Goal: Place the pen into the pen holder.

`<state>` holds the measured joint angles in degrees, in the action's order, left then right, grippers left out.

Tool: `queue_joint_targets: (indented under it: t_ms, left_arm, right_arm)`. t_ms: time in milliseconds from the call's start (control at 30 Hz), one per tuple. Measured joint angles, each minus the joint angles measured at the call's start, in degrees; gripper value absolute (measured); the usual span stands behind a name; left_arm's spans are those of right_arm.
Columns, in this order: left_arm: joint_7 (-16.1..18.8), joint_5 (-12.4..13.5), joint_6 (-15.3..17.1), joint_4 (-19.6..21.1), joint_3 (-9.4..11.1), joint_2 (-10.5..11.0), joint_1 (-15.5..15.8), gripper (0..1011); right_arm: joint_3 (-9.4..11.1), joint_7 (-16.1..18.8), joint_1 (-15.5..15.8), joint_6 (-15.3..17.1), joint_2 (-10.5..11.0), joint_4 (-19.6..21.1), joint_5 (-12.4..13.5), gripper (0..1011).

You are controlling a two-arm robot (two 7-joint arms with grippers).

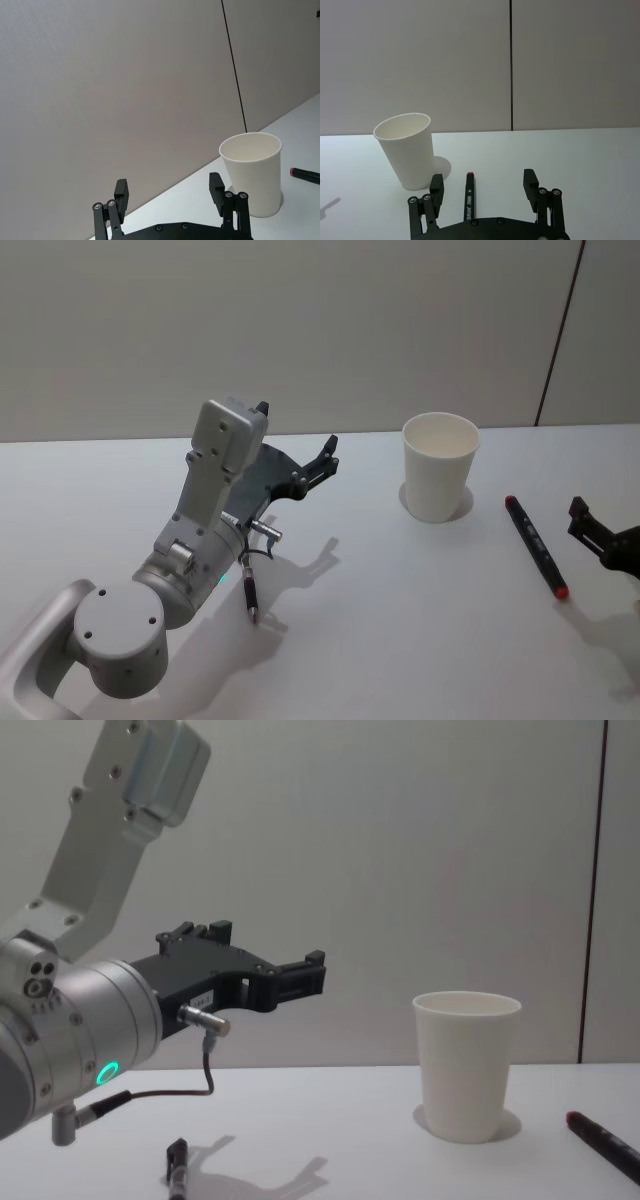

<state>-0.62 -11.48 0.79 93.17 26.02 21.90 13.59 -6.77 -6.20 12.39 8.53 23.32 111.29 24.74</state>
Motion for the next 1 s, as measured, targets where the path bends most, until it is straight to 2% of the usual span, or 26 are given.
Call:
queue_joint_targets:
  t_ms: [500,733,1000]
  left_arm:
    - [0.0,0.0,0.0,0.0,0.0,0.0,0.0,1001]
    - [0.0,0.0,0.0,0.0,0.0,0.0,0.0,1001]
    - [0.0,0.0,0.0,0.0,0.0,0.0,0.0,1001]
  right_arm:
    - [0.2,-3.9,0.1,6.3,-1.3,2.7,-0.4,1001]
    - [0.3,-5.9,-1.6,11.0,-2.7,2.9,-0.6,1001]
    - [0.5,-7.0,-4.0,14.7,-4.3,2.0,0.1,1001]
